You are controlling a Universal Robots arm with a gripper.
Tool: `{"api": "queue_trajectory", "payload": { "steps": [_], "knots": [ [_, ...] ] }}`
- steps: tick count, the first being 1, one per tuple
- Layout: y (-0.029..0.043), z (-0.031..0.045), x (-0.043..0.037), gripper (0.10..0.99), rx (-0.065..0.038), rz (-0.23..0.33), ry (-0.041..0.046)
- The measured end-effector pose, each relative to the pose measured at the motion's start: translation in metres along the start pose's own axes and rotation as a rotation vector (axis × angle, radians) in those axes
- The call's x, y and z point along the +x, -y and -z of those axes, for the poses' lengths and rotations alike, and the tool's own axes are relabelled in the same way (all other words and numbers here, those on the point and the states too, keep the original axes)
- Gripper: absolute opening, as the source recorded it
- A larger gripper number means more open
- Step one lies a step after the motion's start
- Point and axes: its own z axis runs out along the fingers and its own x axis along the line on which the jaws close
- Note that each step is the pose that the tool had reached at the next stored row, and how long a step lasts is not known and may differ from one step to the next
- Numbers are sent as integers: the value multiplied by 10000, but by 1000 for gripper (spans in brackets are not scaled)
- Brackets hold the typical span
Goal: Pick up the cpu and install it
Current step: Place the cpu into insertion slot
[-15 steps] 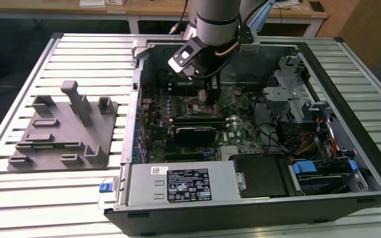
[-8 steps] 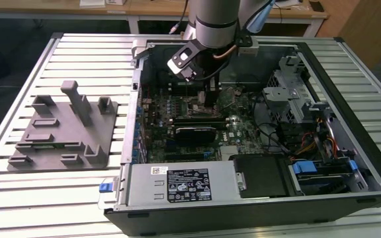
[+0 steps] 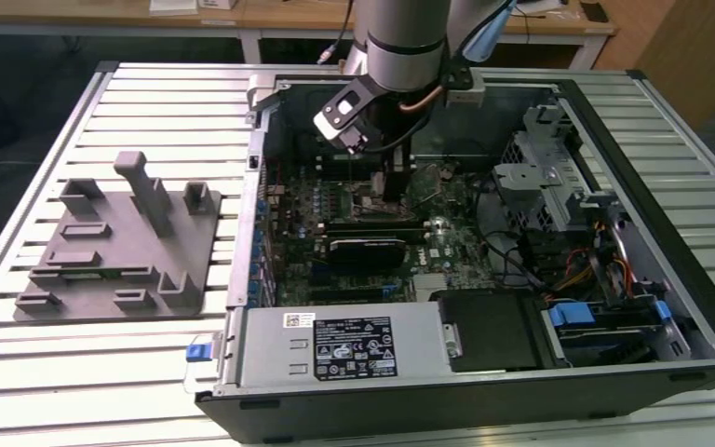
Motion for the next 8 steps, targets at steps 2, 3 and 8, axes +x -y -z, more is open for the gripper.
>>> {"api": "queue_trajectory", "payload": {
  "steps": [2,3,8],
  "knots": [
    [6,-5,-1,541,-2,6,-1],
    [7,-7,-1,541,-1,16,1],
    [16,-17,-2,541,-3,24,-1]
  ]
}}
